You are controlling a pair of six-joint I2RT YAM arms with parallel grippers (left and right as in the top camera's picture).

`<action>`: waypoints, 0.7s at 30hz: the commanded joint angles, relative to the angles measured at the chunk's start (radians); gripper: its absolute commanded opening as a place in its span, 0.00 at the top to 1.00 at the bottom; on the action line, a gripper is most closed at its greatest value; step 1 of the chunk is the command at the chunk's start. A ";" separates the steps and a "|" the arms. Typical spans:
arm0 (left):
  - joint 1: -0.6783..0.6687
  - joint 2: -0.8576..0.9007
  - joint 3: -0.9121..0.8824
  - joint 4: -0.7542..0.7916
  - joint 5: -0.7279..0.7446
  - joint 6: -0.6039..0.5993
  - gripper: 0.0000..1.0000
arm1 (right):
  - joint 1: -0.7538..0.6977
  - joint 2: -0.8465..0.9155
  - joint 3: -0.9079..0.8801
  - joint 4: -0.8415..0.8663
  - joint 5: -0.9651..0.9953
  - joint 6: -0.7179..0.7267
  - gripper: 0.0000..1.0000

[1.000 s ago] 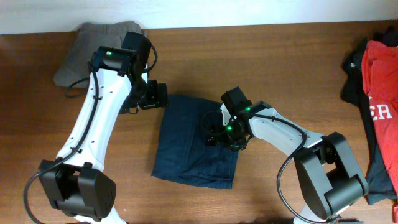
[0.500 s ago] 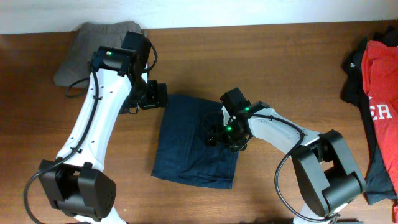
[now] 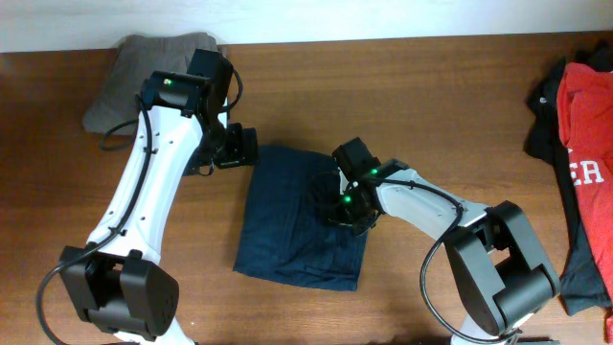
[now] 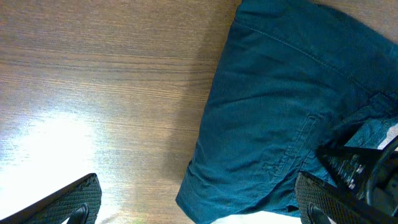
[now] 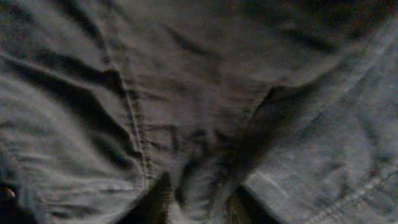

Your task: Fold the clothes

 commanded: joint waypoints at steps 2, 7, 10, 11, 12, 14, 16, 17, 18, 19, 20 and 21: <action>0.001 -0.005 0.017 -0.005 -0.011 0.009 0.01 | 0.009 0.012 -0.006 -0.001 0.051 0.029 0.92; 0.001 -0.005 0.017 -0.004 -0.011 0.009 0.01 | 0.009 0.012 -0.005 -0.001 0.055 0.029 0.96; 0.000 -0.005 0.017 -0.005 -0.019 0.009 0.01 | 0.009 0.011 0.010 -0.022 0.076 0.028 0.96; 0.001 -0.005 0.017 -0.006 -0.024 0.009 0.01 | 0.009 0.011 0.024 -0.044 0.093 0.028 0.96; 0.001 -0.005 0.017 -0.008 -0.028 0.009 0.01 | 0.009 0.010 0.041 -0.071 0.112 0.028 0.96; 0.001 -0.005 0.017 -0.008 -0.034 0.009 0.01 | 0.010 0.009 0.088 -0.140 0.148 0.027 0.96; 0.001 -0.005 0.017 -0.007 -0.034 0.009 0.01 | 0.010 0.009 0.139 -0.196 0.154 0.005 0.96; 0.001 -0.005 0.017 -0.007 -0.034 0.009 0.01 | 0.010 0.009 0.165 -0.221 0.155 0.000 0.96; 0.001 -0.005 0.017 -0.007 -0.034 0.008 0.01 | 0.011 0.009 0.190 -0.245 0.155 -0.007 0.96; 0.001 -0.005 0.017 -0.007 -0.034 0.009 0.01 | 0.011 0.009 0.217 -0.270 0.155 -0.007 0.96; 0.001 -0.005 0.017 -0.007 -0.034 0.008 0.01 | 0.011 0.009 0.246 -0.296 0.154 -0.016 0.96; 0.001 -0.005 0.017 -0.007 -0.034 0.009 0.01 | 0.011 0.009 0.270 -0.319 0.155 -0.023 0.96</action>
